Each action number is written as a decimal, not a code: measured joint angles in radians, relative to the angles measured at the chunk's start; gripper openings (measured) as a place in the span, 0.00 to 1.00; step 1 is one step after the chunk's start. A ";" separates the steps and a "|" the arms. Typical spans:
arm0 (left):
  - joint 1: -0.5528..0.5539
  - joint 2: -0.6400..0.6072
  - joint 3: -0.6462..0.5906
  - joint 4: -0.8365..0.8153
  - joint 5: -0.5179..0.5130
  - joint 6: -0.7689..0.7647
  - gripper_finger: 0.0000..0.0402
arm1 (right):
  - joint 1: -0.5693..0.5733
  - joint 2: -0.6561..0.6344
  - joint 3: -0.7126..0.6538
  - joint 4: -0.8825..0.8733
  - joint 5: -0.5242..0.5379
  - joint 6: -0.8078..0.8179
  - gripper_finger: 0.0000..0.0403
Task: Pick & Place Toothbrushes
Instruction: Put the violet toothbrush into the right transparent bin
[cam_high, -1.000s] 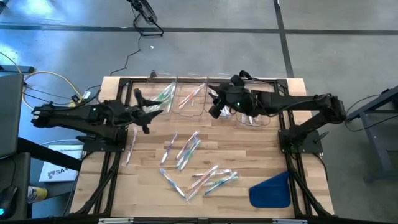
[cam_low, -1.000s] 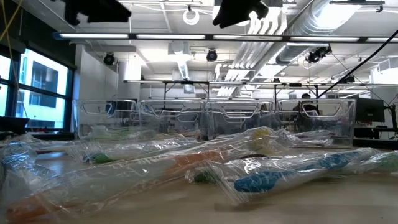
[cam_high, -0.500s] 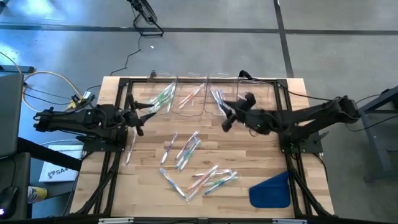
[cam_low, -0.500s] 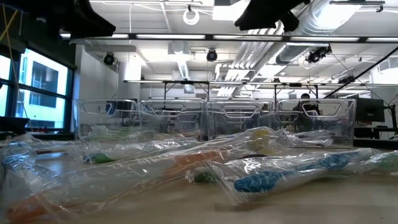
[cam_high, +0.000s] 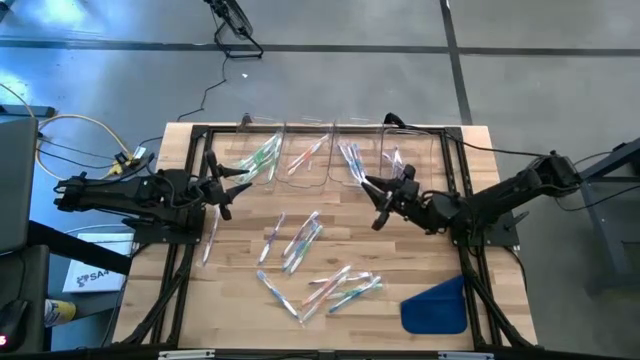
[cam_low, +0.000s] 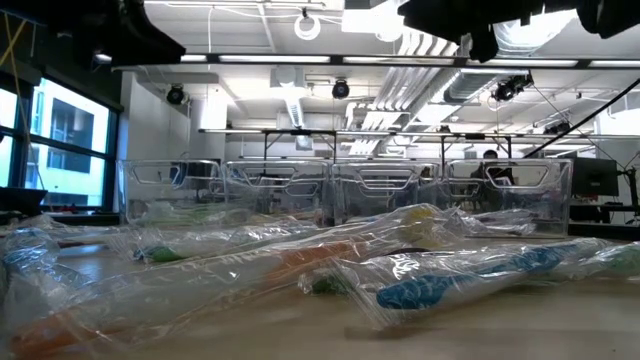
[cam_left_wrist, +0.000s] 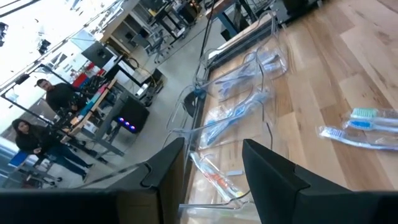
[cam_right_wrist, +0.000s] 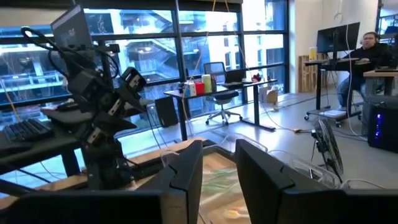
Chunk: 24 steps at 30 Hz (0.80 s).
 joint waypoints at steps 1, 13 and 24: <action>0.000 0.000 0.000 -0.003 0.000 0.004 0.39 | 0.000 0.002 0.000 -0.002 0.000 0.001 0.22; 0.000 0.000 0.000 -0.004 -0.018 0.035 0.39 | -0.045 0.008 -0.001 -0.022 0.002 -0.010 0.22; 0.000 0.001 0.000 -0.321 -0.050 -0.265 0.39 | -0.077 0.008 -0.001 -0.042 0.002 -0.012 0.22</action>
